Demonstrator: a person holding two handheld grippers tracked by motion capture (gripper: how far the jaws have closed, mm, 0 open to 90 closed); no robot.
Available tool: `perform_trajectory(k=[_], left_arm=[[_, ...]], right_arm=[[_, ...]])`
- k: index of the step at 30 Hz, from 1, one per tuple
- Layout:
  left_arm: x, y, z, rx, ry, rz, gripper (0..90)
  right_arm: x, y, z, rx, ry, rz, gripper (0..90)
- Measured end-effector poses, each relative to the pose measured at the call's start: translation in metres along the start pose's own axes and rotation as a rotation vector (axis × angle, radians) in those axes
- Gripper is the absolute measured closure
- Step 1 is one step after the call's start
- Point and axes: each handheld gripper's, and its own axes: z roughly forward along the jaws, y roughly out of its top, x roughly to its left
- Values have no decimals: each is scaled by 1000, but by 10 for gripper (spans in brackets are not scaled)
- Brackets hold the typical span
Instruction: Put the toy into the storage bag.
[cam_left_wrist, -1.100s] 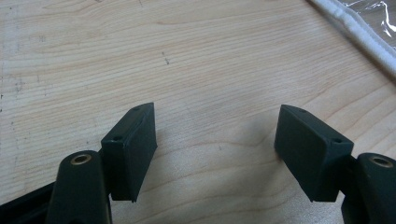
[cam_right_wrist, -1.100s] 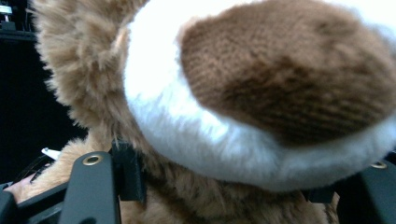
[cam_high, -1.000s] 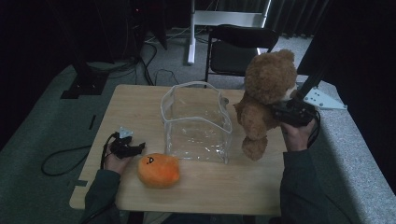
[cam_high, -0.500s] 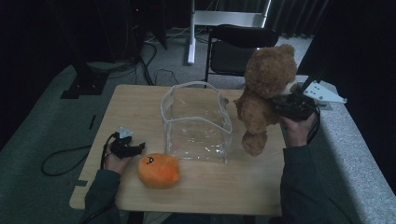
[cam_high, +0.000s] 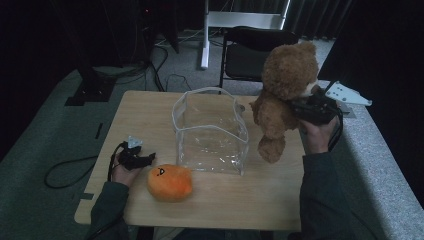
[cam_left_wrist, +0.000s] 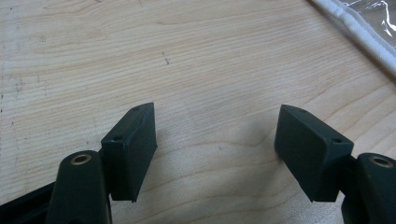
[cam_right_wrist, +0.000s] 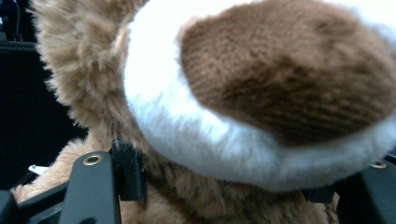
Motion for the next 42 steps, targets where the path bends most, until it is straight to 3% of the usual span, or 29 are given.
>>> perform_trajectory(k=[42], left_arm=[[0, 0, 0, 0, -1, 0, 302]], right_arm=[[2, 28, 26, -20, 10, -24, 326]])
